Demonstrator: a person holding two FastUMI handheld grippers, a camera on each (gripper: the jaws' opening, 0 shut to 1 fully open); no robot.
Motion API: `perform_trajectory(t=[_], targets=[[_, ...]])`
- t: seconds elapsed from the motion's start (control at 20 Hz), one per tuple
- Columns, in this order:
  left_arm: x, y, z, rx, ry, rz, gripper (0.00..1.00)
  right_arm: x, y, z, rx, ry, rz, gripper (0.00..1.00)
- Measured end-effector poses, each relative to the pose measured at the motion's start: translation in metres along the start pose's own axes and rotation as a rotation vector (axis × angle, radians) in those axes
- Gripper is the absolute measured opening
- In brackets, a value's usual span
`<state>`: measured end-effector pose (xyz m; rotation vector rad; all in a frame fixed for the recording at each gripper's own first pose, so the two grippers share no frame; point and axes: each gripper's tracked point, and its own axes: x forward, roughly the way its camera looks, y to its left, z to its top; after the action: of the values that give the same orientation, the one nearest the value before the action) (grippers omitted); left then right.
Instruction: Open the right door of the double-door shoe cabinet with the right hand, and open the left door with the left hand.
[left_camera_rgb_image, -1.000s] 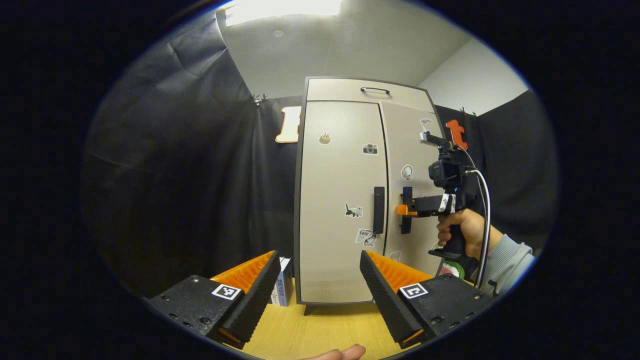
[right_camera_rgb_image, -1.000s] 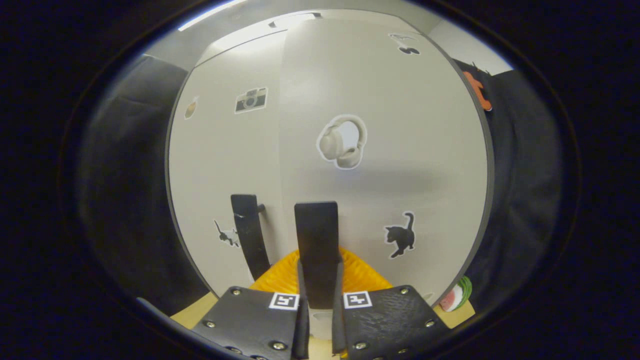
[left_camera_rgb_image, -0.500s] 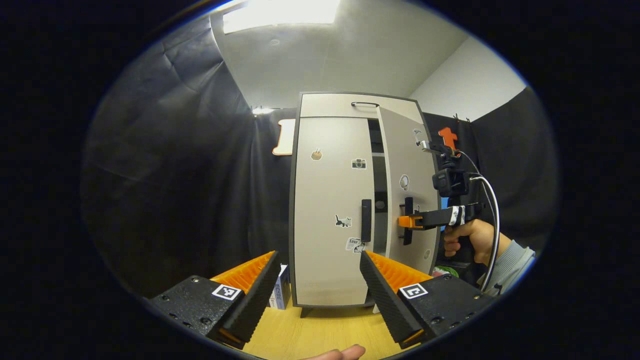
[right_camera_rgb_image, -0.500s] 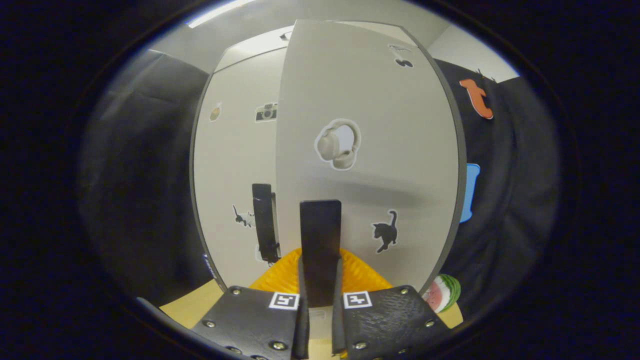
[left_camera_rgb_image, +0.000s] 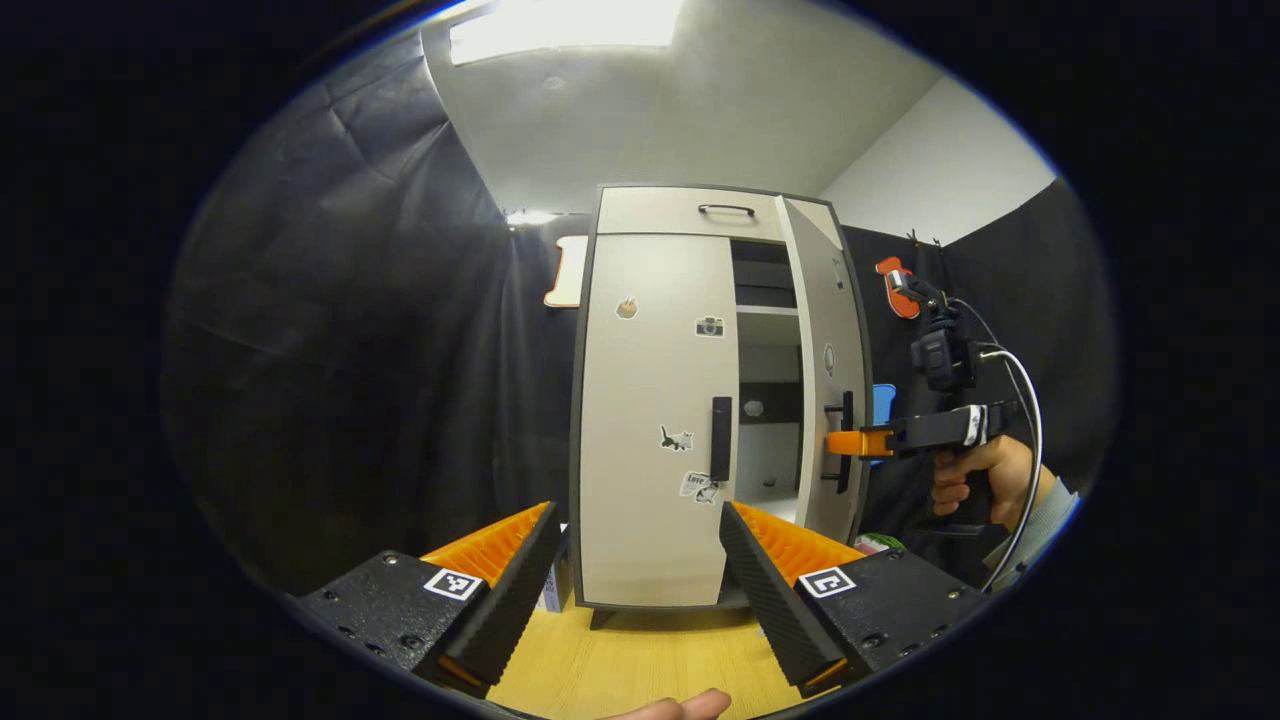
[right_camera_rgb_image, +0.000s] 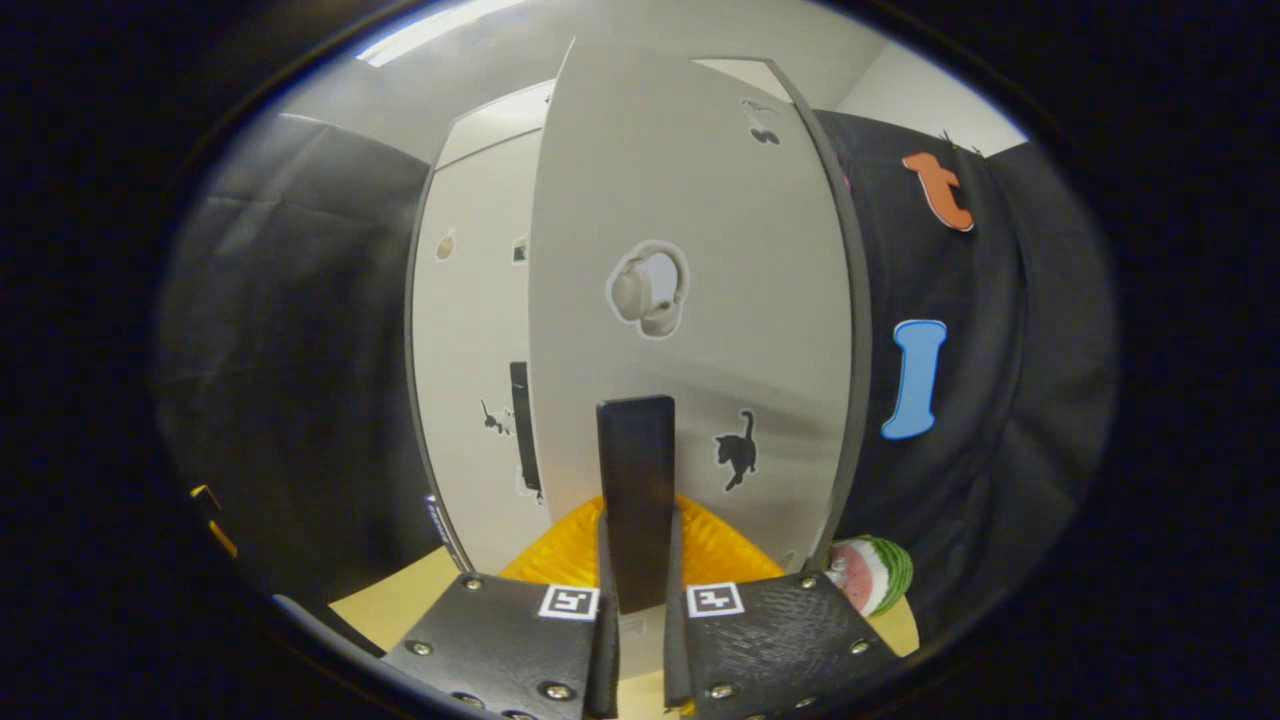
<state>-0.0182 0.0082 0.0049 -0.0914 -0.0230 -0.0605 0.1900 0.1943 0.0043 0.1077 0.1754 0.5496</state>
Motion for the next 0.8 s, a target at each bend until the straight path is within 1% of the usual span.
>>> perform_trajectory(t=[0.2,0.35,0.5,0.6,0.65,0.75,0.8], targets=[[0.004,-0.019,-0.007,-0.016,0.015,-0.029,0.99,-0.018,-0.017,0.000,0.012,-0.009,0.006,0.17],[0.008,-0.038,-0.016,-0.009,0.037,-0.065,0.99,-0.025,-0.028,0.000,0.002,-0.013,-0.010,0.17],[0.010,-0.054,-0.024,-0.003,0.051,-0.097,0.99,-0.033,-0.039,0.001,0.025,-0.011,-0.025,0.17],[0.011,-0.063,-0.028,-0.018,0.060,-0.125,0.99,-0.039,-0.048,0.001,0.048,-0.018,-0.038,0.17],[0.012,-0.066,-0.030,-0.029,0.066,-0.133,0.99,-0.040,-0.052,0.000,0.059,-0.019,-0.045,0.17],[0.015,-0.067,-0.035,-0.039,0.076,-0.135,0.99,-0.042,-0.064,0.001,0.042,-0.033,-0.072,0.17],[0.017,-0.067,-0.036,-0.040,0.079,-0.133,0.99,-0.052,-0.072,0.005,0.015,-0.037,-0.097,0.03]])
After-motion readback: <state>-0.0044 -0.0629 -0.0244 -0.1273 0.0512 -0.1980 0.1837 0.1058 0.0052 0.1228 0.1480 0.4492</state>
